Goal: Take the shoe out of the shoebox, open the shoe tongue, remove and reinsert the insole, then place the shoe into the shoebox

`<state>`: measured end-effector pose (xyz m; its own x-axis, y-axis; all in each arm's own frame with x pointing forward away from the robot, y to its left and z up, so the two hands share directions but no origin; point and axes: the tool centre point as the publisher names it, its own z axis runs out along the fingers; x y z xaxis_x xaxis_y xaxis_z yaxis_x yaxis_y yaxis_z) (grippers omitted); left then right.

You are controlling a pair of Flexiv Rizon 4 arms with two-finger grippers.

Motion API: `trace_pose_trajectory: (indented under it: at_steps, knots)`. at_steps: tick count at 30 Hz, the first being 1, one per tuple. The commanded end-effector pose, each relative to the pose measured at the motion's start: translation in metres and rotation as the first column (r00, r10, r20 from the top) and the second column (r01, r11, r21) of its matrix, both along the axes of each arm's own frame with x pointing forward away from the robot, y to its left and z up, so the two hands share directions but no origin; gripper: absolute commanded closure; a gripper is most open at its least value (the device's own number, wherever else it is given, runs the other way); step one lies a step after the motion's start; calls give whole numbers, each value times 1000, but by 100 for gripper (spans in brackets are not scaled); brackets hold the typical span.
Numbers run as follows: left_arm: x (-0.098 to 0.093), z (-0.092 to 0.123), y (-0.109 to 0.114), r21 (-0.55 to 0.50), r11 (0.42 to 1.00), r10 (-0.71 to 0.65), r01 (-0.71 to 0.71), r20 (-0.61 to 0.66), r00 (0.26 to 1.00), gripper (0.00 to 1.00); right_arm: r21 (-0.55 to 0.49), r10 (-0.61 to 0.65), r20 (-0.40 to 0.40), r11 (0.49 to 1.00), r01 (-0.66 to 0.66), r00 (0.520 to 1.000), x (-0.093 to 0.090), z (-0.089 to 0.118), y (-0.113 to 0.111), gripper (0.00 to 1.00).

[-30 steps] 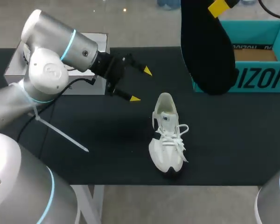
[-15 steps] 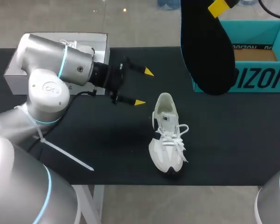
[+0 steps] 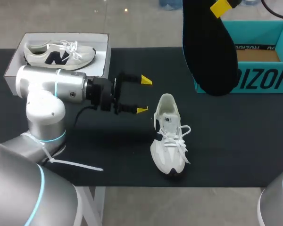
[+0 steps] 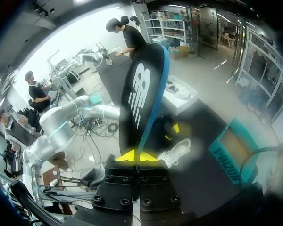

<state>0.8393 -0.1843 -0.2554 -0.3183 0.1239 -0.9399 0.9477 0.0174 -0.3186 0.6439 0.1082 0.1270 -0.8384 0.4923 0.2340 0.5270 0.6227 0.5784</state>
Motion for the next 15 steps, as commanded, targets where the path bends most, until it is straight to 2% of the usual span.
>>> trace_pose_trajectory:
  at_steps: [1,6,15]
  knots:
    - [7,7,-1,-281,960,22,23,157,987,0,-2,0,-3,1000,0,1000,1,0,1,100]
    - [11,26,-8,-298,954,39,23,199,979,0,-2,0,-3,1000,0,1000,1,0,1,100]
    - [16,50,-27,-242,970,36,37,293,955,0,-2,0,-3,1000,0,1000,1,0,1,100]
